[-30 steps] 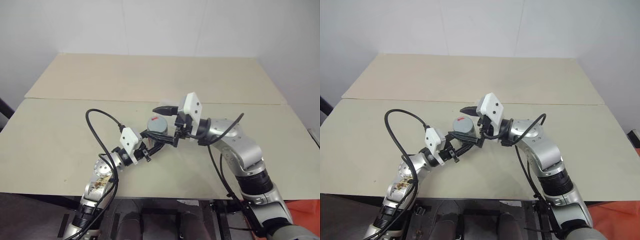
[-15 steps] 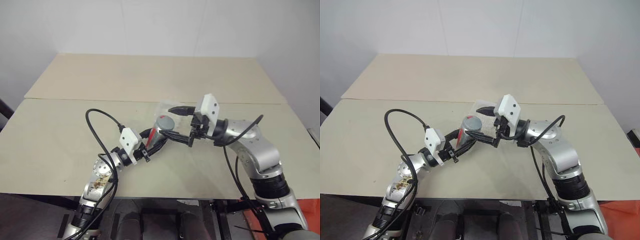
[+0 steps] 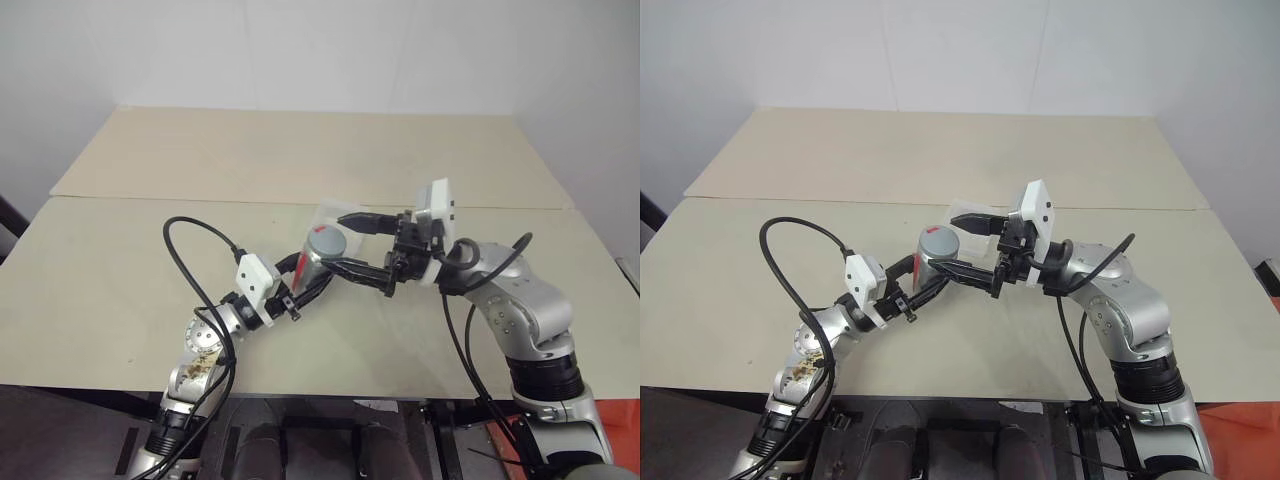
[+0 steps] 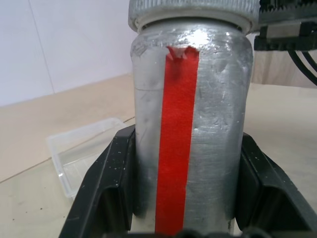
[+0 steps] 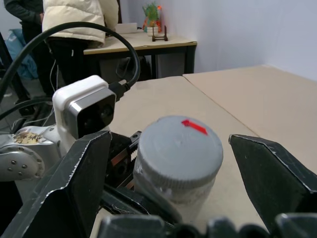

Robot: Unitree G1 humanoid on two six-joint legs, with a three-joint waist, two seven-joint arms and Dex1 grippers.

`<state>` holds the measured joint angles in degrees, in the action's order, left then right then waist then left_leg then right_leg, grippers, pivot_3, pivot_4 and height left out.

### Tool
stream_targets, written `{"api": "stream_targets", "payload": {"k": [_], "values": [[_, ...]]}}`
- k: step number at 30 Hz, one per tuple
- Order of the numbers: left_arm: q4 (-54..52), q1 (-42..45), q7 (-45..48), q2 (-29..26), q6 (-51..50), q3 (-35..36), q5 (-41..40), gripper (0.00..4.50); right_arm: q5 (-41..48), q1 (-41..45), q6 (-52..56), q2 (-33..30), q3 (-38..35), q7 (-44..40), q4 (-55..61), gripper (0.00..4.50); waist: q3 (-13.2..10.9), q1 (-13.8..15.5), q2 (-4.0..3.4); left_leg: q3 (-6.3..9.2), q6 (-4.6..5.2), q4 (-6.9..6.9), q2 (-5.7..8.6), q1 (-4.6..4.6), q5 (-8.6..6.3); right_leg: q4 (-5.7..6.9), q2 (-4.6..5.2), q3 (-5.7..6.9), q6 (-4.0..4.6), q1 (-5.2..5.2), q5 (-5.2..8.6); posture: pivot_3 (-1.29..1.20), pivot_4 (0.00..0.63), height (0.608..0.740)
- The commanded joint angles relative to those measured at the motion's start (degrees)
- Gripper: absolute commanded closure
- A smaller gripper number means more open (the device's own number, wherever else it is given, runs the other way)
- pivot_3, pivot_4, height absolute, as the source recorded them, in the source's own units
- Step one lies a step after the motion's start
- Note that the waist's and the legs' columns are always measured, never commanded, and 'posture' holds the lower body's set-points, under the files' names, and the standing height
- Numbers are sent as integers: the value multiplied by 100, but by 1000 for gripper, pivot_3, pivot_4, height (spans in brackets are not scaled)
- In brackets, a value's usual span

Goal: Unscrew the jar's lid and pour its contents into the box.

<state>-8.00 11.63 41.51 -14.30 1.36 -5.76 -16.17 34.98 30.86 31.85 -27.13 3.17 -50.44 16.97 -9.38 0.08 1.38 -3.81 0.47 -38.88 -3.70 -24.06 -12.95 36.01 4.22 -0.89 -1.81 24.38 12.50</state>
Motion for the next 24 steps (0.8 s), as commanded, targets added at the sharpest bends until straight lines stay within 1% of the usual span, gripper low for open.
{"api": "stream_targets", "payload": {"k": [1, 9, 12, 24], "values": [[-123, 80, 25, 58, 178, 41, -160, 2327, -30, 120, -134, 131, -58, 118, -2, 66, 0, -1, 0, 0, 0, 0, 0, 0, 0, 0, 0, 0, 0, 0, 0, 0, 150, 740], [-160, 71, 42, 99, 102, 39, -262, 2327, -113, 224, -195, 273, -17, 118, -83, 66, 0, -7, 0, 0, 0, 0, 0, 0, 0, 0, -1, 0, 0, 0, 0, 0, 150, 740], [-190, 47, 72, 87, 66, 31, -333, 2358, -112, 261, -178, 298, -11, 105, -82, 0, 0, -7, 0, 0, 0, 0, 0, 0, 0, 0, -1, 0, 0, 0, 0, 0, 150, 740], [-118, 62, 54, 203, 247, -18, -245, 2363, -189, 423, -113, 502, 144, 224, -83, 0, 0, -8, 0, 0, 0, 0, 0, 0, 0, 0, -1, 0, 0, 0, 0, 0, 150, 740]]}}
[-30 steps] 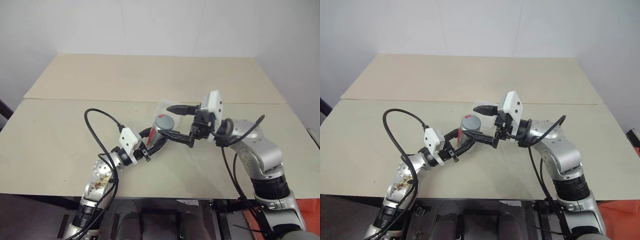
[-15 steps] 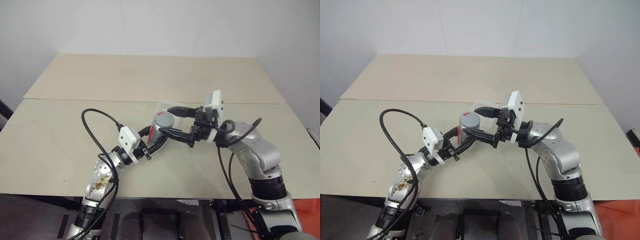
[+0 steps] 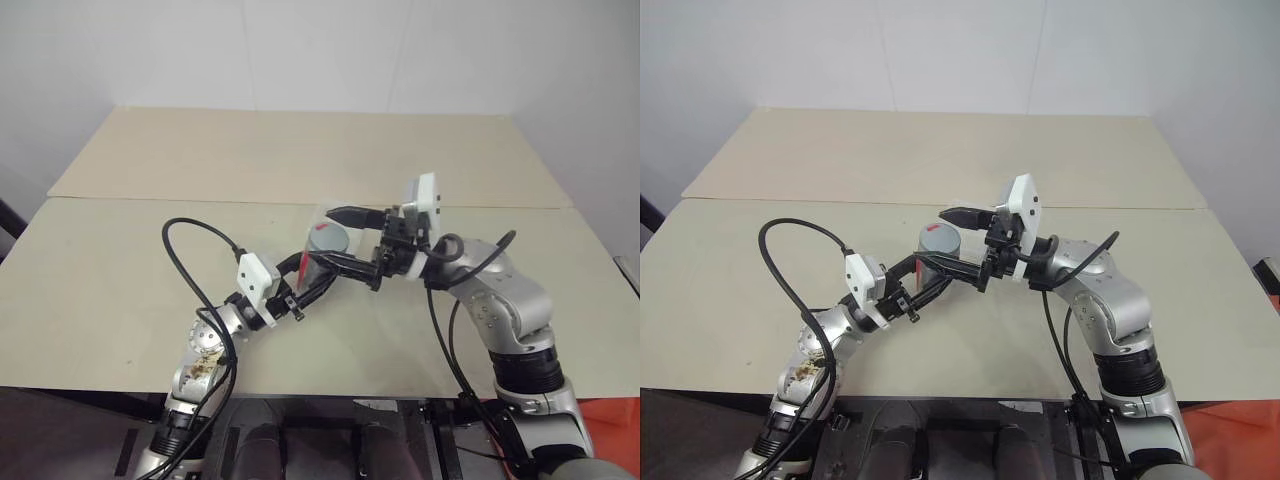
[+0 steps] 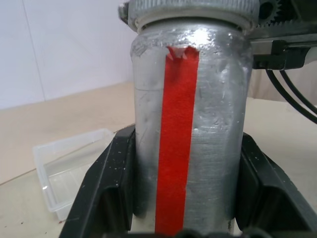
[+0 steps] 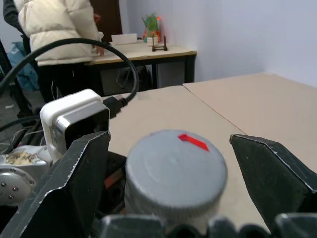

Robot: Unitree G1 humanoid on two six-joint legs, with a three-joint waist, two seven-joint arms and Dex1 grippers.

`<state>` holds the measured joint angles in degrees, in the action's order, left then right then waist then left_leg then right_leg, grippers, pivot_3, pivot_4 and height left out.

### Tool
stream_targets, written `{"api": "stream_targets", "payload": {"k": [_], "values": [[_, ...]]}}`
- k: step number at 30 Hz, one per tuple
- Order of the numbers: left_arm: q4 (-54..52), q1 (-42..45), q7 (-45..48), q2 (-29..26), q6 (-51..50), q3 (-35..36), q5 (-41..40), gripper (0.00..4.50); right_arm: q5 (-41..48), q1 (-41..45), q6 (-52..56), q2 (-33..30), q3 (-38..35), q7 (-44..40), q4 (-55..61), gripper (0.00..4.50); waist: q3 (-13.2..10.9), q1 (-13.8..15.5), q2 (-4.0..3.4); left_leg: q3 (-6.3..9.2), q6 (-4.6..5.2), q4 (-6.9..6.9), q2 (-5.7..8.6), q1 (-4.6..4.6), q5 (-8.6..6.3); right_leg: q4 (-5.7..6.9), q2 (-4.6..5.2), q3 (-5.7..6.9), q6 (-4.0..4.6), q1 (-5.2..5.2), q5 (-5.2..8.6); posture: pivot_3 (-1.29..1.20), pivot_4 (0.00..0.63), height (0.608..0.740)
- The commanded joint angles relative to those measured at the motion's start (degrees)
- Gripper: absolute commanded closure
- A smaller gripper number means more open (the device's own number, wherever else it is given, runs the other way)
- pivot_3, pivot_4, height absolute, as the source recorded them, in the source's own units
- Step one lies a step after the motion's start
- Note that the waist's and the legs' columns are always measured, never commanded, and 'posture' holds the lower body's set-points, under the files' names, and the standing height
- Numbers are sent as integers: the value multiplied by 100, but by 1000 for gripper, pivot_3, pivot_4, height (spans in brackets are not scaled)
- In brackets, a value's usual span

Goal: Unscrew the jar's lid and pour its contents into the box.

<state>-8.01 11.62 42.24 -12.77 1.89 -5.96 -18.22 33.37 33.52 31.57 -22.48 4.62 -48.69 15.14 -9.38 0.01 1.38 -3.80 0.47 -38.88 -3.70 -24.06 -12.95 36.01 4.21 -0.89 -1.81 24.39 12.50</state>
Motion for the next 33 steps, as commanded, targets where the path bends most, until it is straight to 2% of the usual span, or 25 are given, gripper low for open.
{"api": "stream_targets", "payload": {"k": [1, 23, 33], "values": [[-110, 68, -21, 63, 206, 8, -52, 2363, -38, 166, -86, 51, 4, 59, 89, 0, 0, 0, 0, 0, 0, 0, 0, 0, 0, 0, 0, 0, 0, 0, 0, 0, 150, 740], [-67, -15, 177, 124, 261, 193, -498, 2363, 205, -156, -267, -266, -513, -403, -27, 0, 0, 0, 0, 0, 0, 0, 0, 0, 0, 0, 0, 0, 0, -1, 0, 0, 150, 740], [-22, 26, 99, 136, 299, 149, -389, 2363, 165, -444, -267, -552, -227, -918, 117, 0, 0, -3, 0, 0, 0, 0, 0, 1, 0, -1, -1, 0, 0, -1, 0, 0, 150, 740]]}}
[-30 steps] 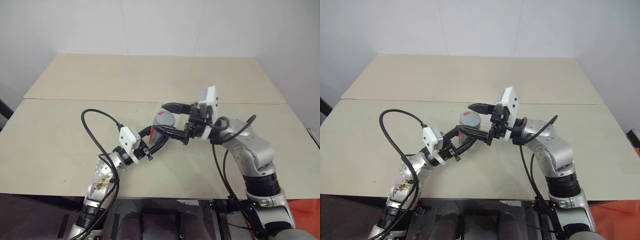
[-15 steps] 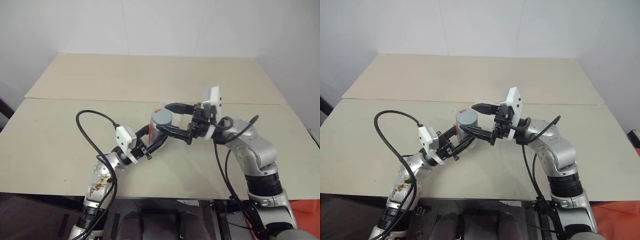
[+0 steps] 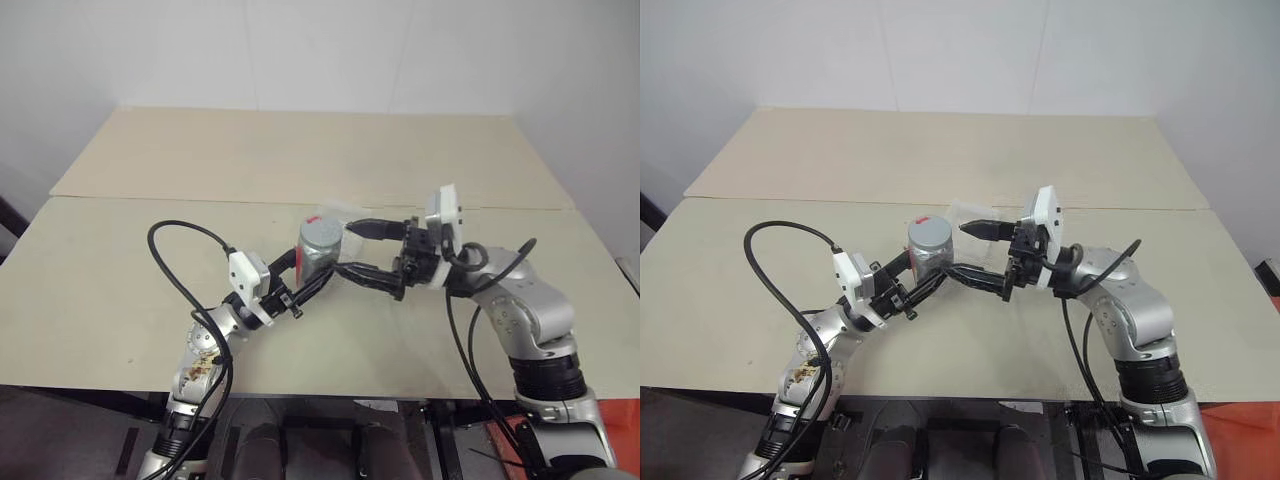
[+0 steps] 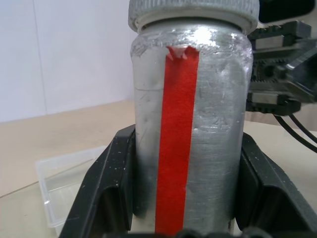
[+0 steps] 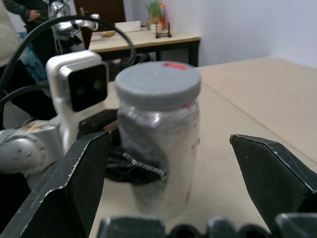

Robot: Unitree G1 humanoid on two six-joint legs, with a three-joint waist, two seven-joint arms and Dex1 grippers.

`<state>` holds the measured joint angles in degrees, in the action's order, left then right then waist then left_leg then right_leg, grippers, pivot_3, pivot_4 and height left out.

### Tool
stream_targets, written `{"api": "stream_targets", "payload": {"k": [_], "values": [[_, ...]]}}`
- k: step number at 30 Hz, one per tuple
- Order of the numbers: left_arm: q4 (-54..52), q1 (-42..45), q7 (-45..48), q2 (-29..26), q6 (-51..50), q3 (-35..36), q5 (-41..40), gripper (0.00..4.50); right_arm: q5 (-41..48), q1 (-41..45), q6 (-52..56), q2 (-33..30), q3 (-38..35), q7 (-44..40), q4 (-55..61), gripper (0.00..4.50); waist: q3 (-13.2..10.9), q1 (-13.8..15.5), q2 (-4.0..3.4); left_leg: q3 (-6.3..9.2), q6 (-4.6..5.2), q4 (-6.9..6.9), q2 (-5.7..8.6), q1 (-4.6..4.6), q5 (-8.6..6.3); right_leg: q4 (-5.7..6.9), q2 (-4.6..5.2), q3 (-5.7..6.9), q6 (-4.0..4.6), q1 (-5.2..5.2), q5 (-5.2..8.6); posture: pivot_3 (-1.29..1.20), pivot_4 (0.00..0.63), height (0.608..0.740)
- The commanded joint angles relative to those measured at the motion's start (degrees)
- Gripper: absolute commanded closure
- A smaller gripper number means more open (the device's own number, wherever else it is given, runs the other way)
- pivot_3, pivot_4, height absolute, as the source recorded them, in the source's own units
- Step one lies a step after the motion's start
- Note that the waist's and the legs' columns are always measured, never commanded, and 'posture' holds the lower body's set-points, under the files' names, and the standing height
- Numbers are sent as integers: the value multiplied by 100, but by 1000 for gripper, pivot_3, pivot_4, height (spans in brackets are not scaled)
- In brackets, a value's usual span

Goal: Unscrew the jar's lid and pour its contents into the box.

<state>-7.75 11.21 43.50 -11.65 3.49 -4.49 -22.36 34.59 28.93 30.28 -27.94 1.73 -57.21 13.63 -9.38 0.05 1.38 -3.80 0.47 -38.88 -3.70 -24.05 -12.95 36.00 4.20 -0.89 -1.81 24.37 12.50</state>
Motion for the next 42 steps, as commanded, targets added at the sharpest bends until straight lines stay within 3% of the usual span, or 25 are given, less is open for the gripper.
{"api": "stream_targets", "payload": {"k": [1, 10, 30, 42], "values": [[-36, 73, -49, 23, 138, -4, 58, 2363, 57, 5, -133, 18, 89, -81, 310, 0, 0, -12, 0, 0, 0, 0, 0, 0, 0, 0, 0, 0, 0, 0, 0, 0, 150, 740], [68, 99, -101, 13, 97, -85, 261, 2363, 176, -20, -191, 160, 249, -239, 602, 0, 0, -7, 0, 1, 0, -1, 0, 0, 0, 0, 1, 0, 0, 0, 0, 0, 150, 740], [159, 158, -74, 30, 184, -203, 328, 2363, -409, 624, -284, 475, 367, 786, 442, 0, 0, -7, 0, 1, 0, 0, 0, 0, 0, 1, 0, 0, 0, 0, 0, 0, 150, 740], [87, 85, -71, 27, 273, -188, 290, 2363, -586, 830, -295, 553, 439, 736, 123, 0, 0, -4, 0, 1, 0, 0, 0, -1, 0, 0, 1, 0, 0, 0, 0, 0, 150, 740]]}}
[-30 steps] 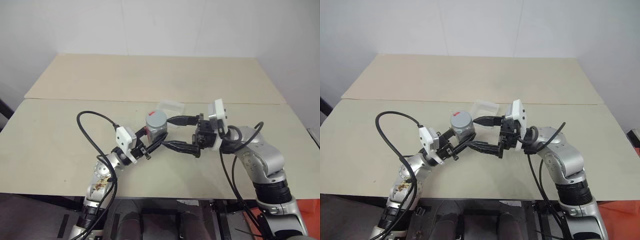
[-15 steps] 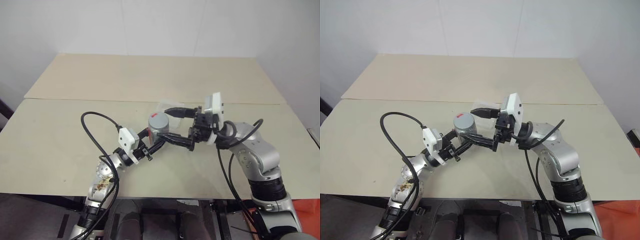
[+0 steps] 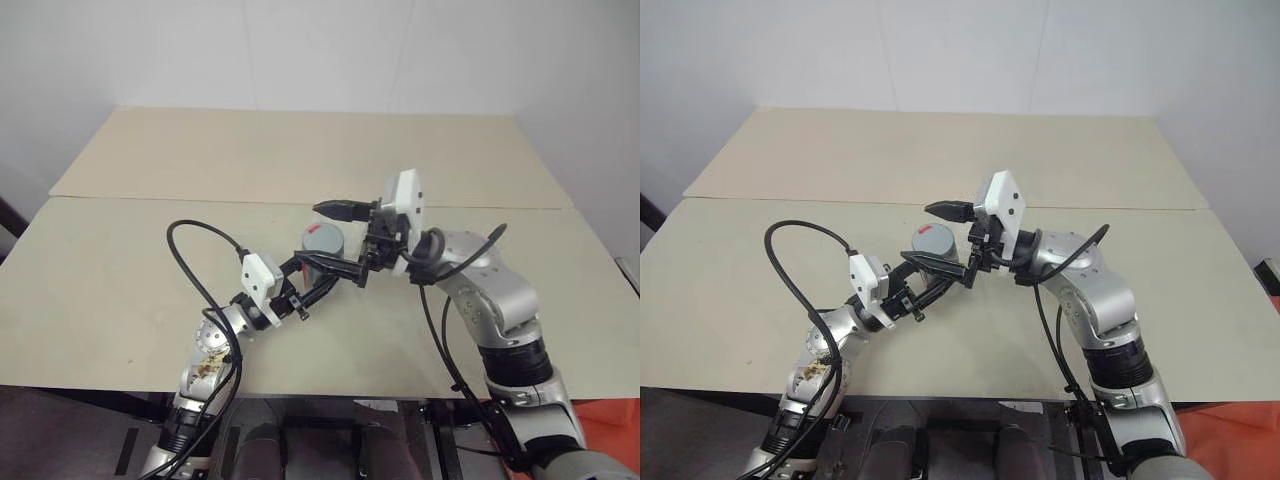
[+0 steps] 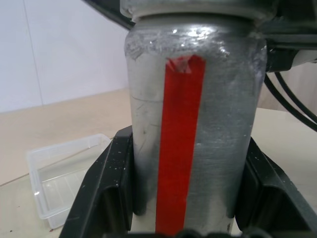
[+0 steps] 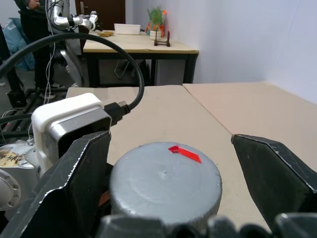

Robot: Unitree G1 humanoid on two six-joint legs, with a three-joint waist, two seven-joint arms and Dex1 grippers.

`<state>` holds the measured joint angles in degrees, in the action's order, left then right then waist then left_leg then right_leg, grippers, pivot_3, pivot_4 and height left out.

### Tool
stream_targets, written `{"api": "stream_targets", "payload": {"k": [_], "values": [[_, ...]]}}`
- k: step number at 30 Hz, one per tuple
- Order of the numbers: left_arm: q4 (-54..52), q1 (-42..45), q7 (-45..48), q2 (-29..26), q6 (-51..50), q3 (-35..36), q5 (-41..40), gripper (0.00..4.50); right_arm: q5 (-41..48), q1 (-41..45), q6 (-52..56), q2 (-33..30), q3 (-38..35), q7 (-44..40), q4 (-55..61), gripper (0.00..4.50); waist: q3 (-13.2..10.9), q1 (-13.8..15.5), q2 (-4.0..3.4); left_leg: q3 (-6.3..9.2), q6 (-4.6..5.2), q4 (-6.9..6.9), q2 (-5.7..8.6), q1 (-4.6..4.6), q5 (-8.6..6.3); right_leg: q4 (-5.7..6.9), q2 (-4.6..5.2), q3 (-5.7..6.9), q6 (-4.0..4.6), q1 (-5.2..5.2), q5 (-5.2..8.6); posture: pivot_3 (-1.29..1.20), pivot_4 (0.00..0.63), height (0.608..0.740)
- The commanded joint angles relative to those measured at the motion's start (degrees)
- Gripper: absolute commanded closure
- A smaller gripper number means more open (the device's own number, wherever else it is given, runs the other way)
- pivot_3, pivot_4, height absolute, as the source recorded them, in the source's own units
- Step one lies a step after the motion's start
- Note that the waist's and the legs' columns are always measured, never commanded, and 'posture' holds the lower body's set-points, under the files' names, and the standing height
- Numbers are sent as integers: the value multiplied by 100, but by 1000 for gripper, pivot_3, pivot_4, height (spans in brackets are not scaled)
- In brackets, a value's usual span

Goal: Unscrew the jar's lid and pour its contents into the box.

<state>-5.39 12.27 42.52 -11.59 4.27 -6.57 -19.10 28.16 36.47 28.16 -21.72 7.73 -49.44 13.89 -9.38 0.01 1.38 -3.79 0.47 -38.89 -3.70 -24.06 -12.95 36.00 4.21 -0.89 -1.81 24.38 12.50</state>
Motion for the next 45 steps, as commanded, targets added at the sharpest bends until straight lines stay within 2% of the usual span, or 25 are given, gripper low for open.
{"api": "stream_targets", "payload": {"k": [1, 21, 45], "values": [[-150, -32, 23, 22, 202, 25, -47, 2363, 74, 57, -87, -92, -179, -65, 100, 0, 0, 0, 0, 0, 0, 0, 0, 0, 0, 0, 0, 0, 0, 0, 0, 0, 150, 740], [8, -5, 141, 24, 275, 78, -114, 2363, 535, -362, 37, -580, -505, -345, 393, 0, 0, -1, 0, 0, 0, 0, 0, 0, 0, -1, 0, 0, 0, 0, 0, 0, 150, 740], [23, 28, 167, -18, 262, 112, -118, 2363, 379, -417, -136, -862, -724, -217, -56, 0, 0, 2, 0, 0, 0, 0, 0, 0, 0, -1, 0, 0, 0, 0, 0, 0, 150, 740]]}}
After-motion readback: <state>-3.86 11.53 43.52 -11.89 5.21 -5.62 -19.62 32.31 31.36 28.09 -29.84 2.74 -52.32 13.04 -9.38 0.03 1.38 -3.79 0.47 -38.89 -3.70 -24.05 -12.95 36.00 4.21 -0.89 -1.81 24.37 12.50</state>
